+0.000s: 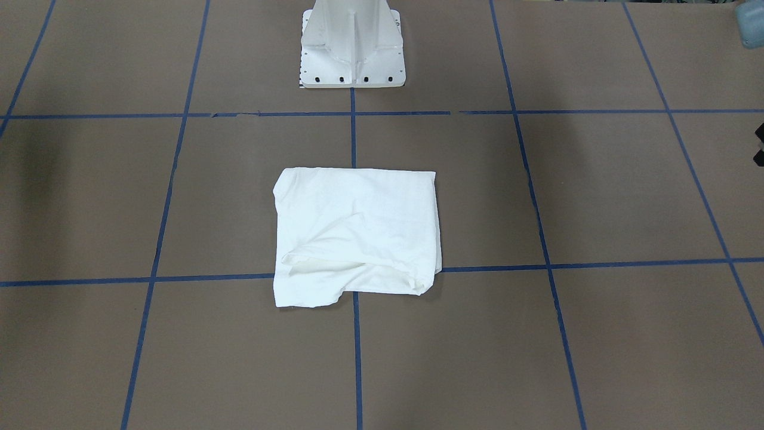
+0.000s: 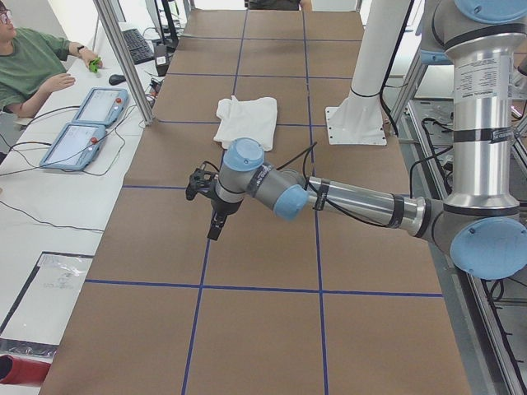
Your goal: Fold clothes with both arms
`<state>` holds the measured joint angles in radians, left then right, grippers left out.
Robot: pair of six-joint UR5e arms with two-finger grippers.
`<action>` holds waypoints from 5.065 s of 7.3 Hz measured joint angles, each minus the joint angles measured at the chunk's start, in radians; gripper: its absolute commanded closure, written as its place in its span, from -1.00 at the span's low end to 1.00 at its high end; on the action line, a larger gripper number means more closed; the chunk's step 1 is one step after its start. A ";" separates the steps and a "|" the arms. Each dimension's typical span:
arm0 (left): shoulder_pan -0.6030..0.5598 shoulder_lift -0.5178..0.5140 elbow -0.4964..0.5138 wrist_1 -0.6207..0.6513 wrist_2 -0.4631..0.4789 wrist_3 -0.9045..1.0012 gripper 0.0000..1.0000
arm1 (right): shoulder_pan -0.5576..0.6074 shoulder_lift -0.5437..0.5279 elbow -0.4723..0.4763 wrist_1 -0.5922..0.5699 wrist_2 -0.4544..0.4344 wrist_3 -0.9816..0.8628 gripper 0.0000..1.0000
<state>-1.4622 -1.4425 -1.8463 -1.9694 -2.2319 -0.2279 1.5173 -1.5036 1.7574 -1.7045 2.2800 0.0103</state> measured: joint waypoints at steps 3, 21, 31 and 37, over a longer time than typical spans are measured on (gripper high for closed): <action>-0.073 0.096 0.033 -0.008 -0.001 0.169 -1.00 | 0.082 -0.101 0.022 -0.066 -0.001 -0.193 -1.00; -0.074 0.023 0.072 0.391 -0.111 0.252 -1.00 | 0.082 -0.216 -0.042 0.206 0.055 0.215 -1.00; -0.073 0.020 0.079 0.389 -0.178 0.153 -1.00 | 0.074 -0.211 -0.041 0.202 0.078 0.221 -1.00; -0.074 0.019 0.078 0.388 -0.175 0.155 -1.00 | -0.007 -0.211 -0.029 0.198 0.076 0.183 -1.00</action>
<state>-1.5362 -1.4235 -1.7683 -1.5810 -2.4070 -0.0725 1.5100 -1.7146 1.7281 -1.5064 2.3556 0.1936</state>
